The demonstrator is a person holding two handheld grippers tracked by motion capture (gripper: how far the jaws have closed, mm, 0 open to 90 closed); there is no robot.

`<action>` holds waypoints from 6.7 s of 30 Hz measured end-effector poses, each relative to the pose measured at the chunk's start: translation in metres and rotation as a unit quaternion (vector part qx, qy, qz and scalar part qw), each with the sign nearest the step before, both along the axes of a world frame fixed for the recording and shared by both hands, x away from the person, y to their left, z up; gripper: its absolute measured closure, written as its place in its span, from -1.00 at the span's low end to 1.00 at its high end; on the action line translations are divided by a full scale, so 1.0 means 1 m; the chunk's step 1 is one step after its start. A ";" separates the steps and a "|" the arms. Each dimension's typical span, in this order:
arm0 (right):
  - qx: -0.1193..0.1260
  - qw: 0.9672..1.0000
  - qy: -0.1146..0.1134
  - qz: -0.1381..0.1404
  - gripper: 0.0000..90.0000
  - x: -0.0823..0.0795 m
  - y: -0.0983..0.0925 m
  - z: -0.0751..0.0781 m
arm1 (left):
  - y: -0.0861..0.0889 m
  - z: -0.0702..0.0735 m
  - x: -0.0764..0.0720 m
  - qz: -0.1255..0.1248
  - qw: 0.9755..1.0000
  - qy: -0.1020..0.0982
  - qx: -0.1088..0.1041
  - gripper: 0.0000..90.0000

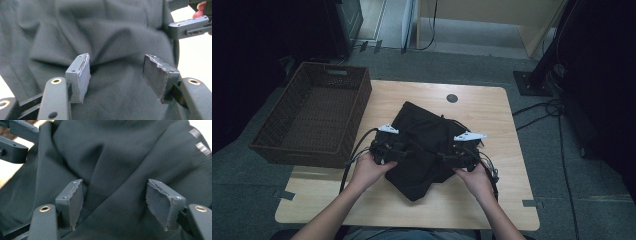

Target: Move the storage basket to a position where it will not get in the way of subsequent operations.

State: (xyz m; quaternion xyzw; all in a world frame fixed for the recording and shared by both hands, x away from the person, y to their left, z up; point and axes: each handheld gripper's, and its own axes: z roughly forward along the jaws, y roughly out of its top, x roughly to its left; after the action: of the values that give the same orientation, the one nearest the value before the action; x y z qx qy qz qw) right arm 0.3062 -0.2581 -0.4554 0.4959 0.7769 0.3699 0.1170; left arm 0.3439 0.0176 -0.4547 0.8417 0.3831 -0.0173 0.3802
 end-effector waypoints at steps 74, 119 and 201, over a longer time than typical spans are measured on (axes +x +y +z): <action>-0.072 0.996 0.045 -0.019 0.88 0.033 -0.045 -0.043 | 0.005 -0.013 0.009 0.003 0.998 -0.004 -0.055 0.92; -0.090 0.996 -0.012 0.025 -0.34 0.009 0.018 -0.055 | -0.003 -0.043 0.004 0.003 1.000 0.014 0.022 -0.10; 0.027 0.994 -0.053 0.096 -0.12 0.008 0.038 -0.017 | 0.031 0.014 0.075 0.105 0.994 -0.006 -0.026 0.92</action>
State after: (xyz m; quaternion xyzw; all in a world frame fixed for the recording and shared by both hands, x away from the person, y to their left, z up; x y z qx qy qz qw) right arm 0.3145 -0.2197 -0.4727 0.4016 0.8035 0.4258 0.1082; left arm 0.4189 0.0485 -0.4410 0.7867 0.4665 0.0178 0.4040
